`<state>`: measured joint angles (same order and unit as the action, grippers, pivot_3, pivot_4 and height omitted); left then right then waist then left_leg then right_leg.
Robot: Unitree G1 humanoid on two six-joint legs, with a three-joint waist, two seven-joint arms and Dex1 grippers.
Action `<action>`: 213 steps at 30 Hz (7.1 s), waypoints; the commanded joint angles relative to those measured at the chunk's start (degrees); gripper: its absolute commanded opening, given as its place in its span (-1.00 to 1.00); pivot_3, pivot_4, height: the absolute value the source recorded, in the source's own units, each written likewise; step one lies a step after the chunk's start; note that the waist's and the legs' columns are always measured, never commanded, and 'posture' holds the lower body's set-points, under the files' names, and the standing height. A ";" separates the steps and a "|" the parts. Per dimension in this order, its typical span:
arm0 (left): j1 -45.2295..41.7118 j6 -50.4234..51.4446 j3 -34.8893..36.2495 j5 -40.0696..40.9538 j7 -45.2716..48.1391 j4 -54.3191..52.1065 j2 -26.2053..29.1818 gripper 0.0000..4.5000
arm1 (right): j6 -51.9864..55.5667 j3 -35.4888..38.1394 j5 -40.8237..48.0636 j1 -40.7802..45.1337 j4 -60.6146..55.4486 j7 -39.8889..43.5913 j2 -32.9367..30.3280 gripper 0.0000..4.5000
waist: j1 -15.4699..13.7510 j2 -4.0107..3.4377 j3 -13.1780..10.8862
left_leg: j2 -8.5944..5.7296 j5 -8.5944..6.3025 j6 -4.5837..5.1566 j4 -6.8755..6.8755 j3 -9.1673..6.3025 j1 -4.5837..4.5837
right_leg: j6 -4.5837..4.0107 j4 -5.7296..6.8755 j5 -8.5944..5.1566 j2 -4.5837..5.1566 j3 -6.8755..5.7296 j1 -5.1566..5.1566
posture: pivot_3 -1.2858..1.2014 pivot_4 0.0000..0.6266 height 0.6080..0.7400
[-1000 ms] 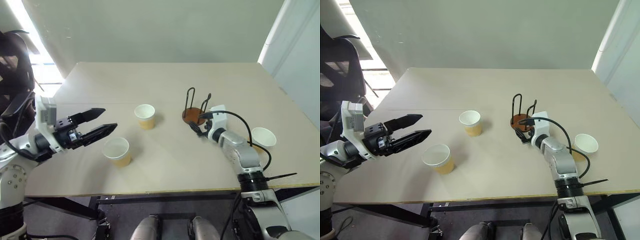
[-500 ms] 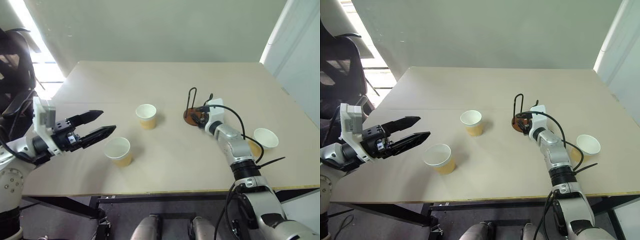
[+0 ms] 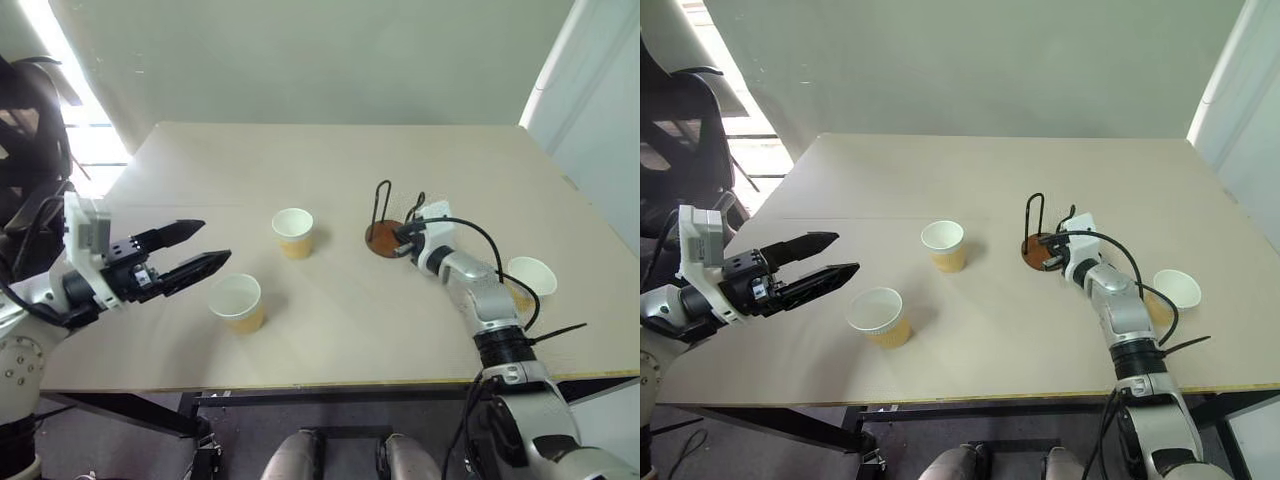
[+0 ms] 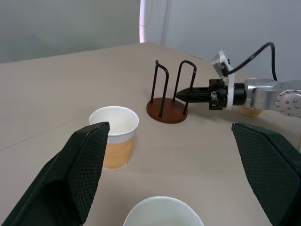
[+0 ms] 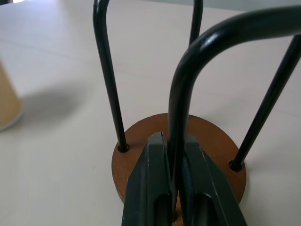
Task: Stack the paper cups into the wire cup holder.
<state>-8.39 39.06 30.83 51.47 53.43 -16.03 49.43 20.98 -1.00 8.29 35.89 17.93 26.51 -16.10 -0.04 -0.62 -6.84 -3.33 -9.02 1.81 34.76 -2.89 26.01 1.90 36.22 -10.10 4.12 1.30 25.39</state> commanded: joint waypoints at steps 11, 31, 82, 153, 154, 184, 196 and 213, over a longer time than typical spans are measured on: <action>-3.75 -1.31 -1.28 -0.89 2.53 2.38 1.93 1.00 | 13.46 -4.51 7.27 -19.42 -34.83 11.26 -7.52 -0.99 | -0.02 0.06 0.03 | 0.03 0.00 0.00 0.00 0.01 -0.11 | 0.01 -0.06 -0.01 -0.01 -0.05 -0.18 | 0.03 -0.52 1.00; -9.94 -2.90 -6.01 -4.51 6.07 7.58 1.67 1.00 | 8.81 -5.71 12.73 -25.14 -39.83 17.47 -11.18 -0.99 | 0.12 0.20 0.07 | 0.03 0.03 0.02 0.00 0.03 -0.11 | 0.22 -0.21 -0.14 -0.12 0.12 -0.23 | 0.03 -0.52 1.00; -11.73 -3.83 -8.54 -5.12 6.86 8.45 1.10 1.00 | 14.40 -1.54 18.23 -25.00 -41.78 29.45 -28.95 0.94 | -0.10 0.30 0.07 | 0.03 0.04 0.00 0.01 0.06 -0.09 | 0.40 -0.24 -0.26 -0.11 0.15 -0.31 | 0.03 -0.52 1.00; -16.68 -3.49 -10.91 -6.34 9.01 9.38 -1.37 1.00 | -0.71 -4.69 -3.22 -12.97 -8.31 45.03 -48.86 0.94 | -0.22 0.32 0.00 | 0.00 0.00 0.35 0.38 0.08 -0.07 | 1.26 -0.29 -0.26 -0.08 0.18 -0.66 | 0.03 -0.52 1.00; -16.30 -3.40 -10.62 -6.29 8.90 9.12 -1.25 1.00 | -0.66 -4.82 -3.22 -12.65 -8.28 45.33 -48.58 0.94 | -0.21 0.32 0.00 | 0.00 0.00 0.35 0.38 0.08 -0.07 | 1.26 -0.29 -0.26 -0.08 0.18 -0.65 | 0.03 -0.52 1.00; -11.11 5.68 -8.94 6.16 18.26 -1.96 7.60 1.00 | 13.68 4.50 16.69 2.04 -28.16 53.90 -48.51 -0.99 | -0.12 0.30 -0.02 | 0.00 -0.08 0.23 0.26 0.07 -0.03 | 0.79 -0.30 -0.46 -0.08 0.16 -0.53 | 0.03 -0.52 1.00; -4.68 3.01 -9.39 -0.03 20.74 0.04 11.37 1.00 | 24.49 1.05 29.90 14.08 -39.94 47.88 -37.22 -0.99 | 0.23 0.26 -0.04 | 0.04 -0.15 0.14 0.18 0.07 -0.01 | 0.52 -0.18 -0.65 -0.11 0.16 -0.29 | 0.03 -0.52 1.00; 0.73 2.84 -4.82 1.28 16.03 -3.60 8.71 1.00 | 24.32 -10.31 23.16 15.58 -40.56 40.05 -28.82 -0.99 | 0.06 0.28 -0.03 | 0.05 -0.16 0.11 0.18 0.10 0.06 | 0.30 -0.11 -0.57 -0.09 0.11 -0.12 | 0.03 -0.52 1.00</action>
<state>-7.91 42.40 23.90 52.09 69.75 -18.11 58.00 46.44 -11.75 32.19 51.61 -21.27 65.94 -43.86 0.03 -0.34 -6.87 -3.28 -9.17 1.92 34.94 -2.79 26.06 2.19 36.12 -10.67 4.03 1.40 25.28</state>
